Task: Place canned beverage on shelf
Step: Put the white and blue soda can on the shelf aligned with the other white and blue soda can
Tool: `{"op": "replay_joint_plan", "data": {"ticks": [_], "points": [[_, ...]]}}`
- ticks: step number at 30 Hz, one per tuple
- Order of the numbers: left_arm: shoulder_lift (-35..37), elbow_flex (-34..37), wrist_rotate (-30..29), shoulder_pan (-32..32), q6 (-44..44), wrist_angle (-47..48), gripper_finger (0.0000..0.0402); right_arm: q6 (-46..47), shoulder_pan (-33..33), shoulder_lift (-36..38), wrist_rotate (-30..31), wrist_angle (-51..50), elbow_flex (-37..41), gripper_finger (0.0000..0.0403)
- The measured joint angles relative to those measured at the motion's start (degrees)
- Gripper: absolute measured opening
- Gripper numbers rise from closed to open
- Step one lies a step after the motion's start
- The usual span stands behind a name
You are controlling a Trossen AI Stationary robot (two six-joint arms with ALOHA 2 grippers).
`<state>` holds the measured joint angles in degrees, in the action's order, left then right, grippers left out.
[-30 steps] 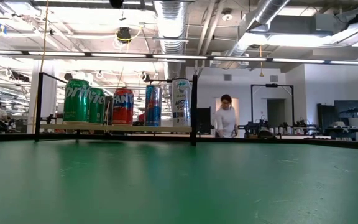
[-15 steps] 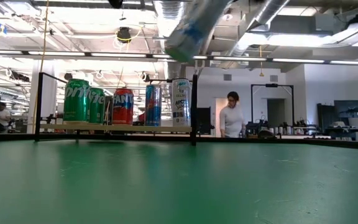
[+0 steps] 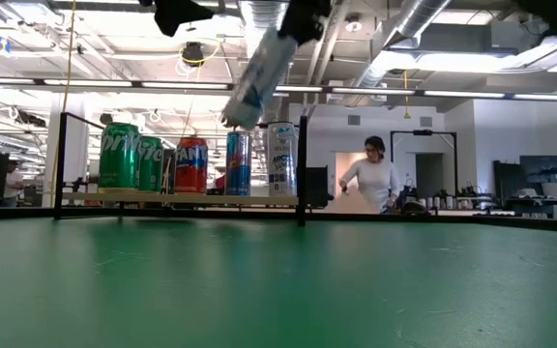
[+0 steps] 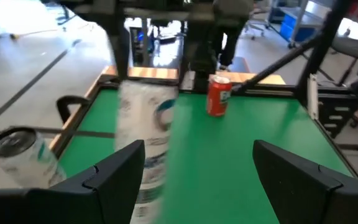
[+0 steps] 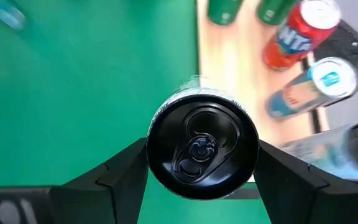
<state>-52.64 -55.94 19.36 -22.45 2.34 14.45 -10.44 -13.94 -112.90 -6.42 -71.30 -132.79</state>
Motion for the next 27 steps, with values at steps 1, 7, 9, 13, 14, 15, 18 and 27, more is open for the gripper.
{"op": "replay_joint_plan", "data": {"ticks": [1,7,9,13,14,15,18,27], "points": [[0.0,0.0,-0.6,-0.2,-0.4,0.1,0.0283,-2.5,-1.2,-1.6,-0.5,-1.2,-1.9,0.0278],[-0.1,0.0,-7.1,-0.5,-4.0,-2.4,0.0283,-14.3,-6.7,-5.1,-1.7,-4.0,-0.6,0.0278],[-0.1,0.0,-9.0,-0.5,-5.0,-2.9,0.0283,-16.9,-8.1,-5.7,-1.8,-4.6,-0.6,0.0278],[-0.6,0.0,-12.5,-0.5,-6.3,-4.1,0.0283,-19.8,-9.7,-6.8,-2.3,-3.7,-0.7,0.0278],[-0.9,0.0,-13.1,-0.5,-7.1,-4.3,0.0283,-19.7,-10.2,-7.0,-2.8,-3.5,-0.6,0.0278],[-1.1,0.0,-13.5,-0.5,-7.7,-4.6,0.0283,-19.8,-10.3,-7.1,-3.2,-3.5,-0.6,0.0278],[-1.8,0.0,-13.9,-0.5,-8.7,-5.1,0.0283,-22.1,-10.6,-7.1,-3.0,-3.1,-0.6,0.0278],[-1.8,0.0,-14.0,-0.5,-9.6,-4.9,0.0283,-26.5,-9.9,-8.4,-2.7,-1.8,-0.7,0.0278]]}}
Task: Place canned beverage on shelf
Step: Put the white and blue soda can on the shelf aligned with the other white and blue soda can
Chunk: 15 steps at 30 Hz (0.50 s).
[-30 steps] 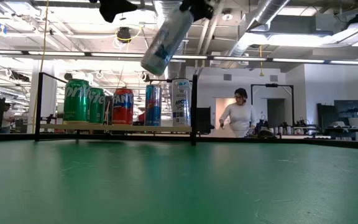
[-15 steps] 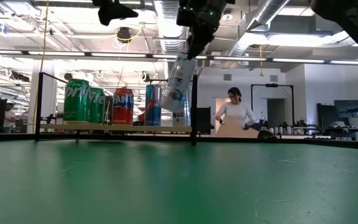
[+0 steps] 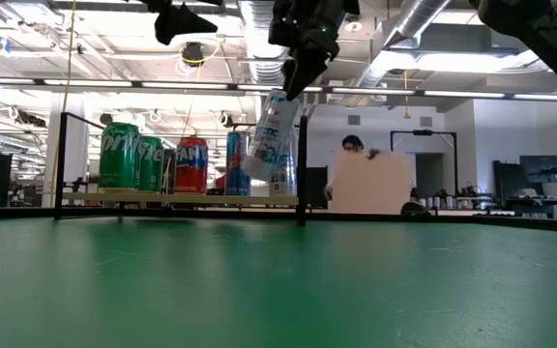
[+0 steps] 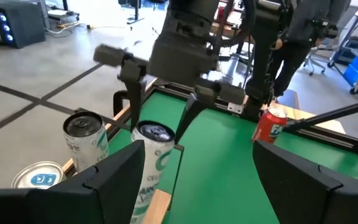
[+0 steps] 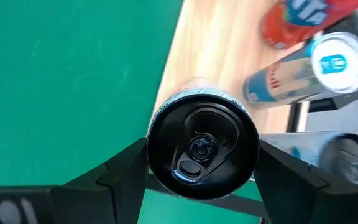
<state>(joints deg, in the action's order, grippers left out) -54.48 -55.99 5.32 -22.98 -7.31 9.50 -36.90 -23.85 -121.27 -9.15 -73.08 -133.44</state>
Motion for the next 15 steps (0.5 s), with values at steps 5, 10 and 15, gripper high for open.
{"op": "replay_joint_plan", "data": {"ticks": [5,10,15], "points": [[0.0,0.0,0.2,0.0,0.0,0.0,0.0283,-2.0,0.3,0.0,0.0,0.1,0.0,0.0278],[0.0,0.0,0.9,0.0,0.0,0.1,0.0283,-2.2,1.0,0.0,0.3,0.1,0.0,0.0278],[0.0,0.0,1.3,0.0,0.3,0.1,0.0283,-2.2,1.6,-2.0,1.2,0.3,0.0,0.0278]]}}
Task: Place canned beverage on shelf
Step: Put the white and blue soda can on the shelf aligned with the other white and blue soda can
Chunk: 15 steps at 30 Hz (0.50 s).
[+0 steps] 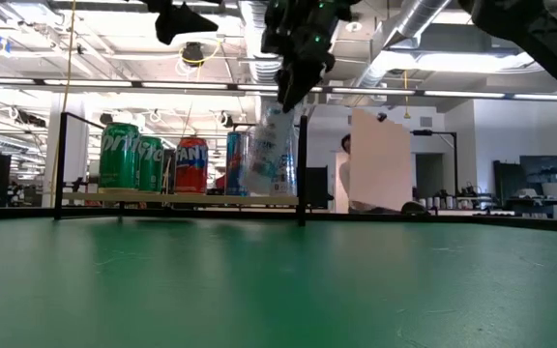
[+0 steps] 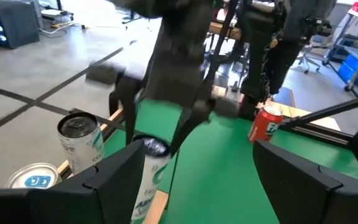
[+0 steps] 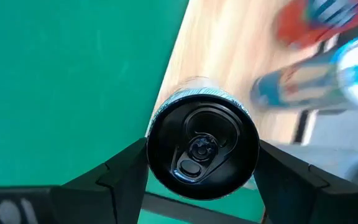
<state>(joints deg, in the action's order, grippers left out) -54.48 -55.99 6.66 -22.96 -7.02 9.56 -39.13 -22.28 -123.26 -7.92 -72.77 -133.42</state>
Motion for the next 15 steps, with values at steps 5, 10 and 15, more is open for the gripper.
{"op": "replay_joint_plan", "data": {"ticks": [5,10,15], "points": [[0.0,0.0,0.6,0.0,0.1,0.0,0.0283,0.1,0.7,-1.4,2.1,-1.7,-0.1,0.0278],[0.0,0.0,0.7,0.0,0.3,0.2,0.0283,0.1,0.9,-1.4,2.0,-2.2,-0.1,0.0278],[0.0,0.0,0.7,0.0,0.3,0.2,0.0283,1.4,0.8,-1.6,2.0,-5.6,-1.5,0.0278]]}}
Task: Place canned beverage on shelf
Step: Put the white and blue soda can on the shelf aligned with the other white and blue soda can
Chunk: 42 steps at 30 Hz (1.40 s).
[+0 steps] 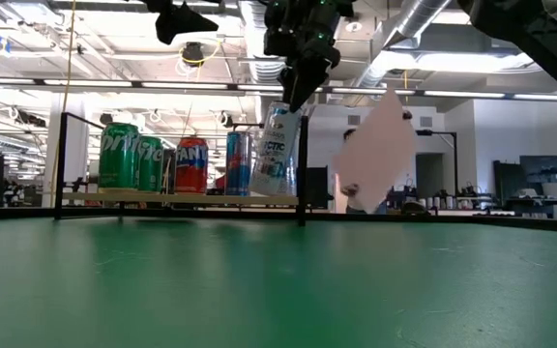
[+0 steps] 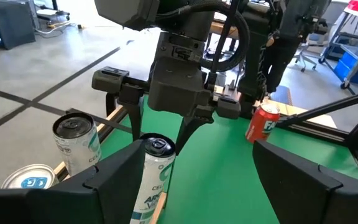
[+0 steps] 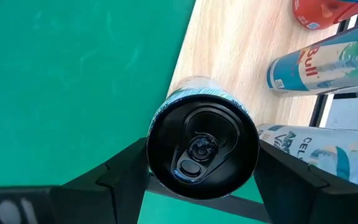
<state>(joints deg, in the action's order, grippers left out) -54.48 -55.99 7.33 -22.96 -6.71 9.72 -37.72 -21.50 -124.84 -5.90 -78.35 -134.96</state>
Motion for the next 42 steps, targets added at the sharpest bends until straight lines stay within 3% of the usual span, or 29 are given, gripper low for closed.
{"op": "replay_joint_plan", "data": {"ticks": [9,19,42], "points": [[0.0,0.0,0.0,0.0,0.6,-0.1,0.0283,0.2,0.0,0.0,1.1,-0.7,0.0,0.0279],[0.0,0.0,0.0,0.0,0.1,-0.1,0.0283,1.3,0.0,0.0,1.2,-0.5,0.0,0.0309],[0.0,0.0,0.0,0.0,-0.6,-0.2,0.0283,4.2,0.1,0.0,1.8,1.1,0.0,0.0319]]}}
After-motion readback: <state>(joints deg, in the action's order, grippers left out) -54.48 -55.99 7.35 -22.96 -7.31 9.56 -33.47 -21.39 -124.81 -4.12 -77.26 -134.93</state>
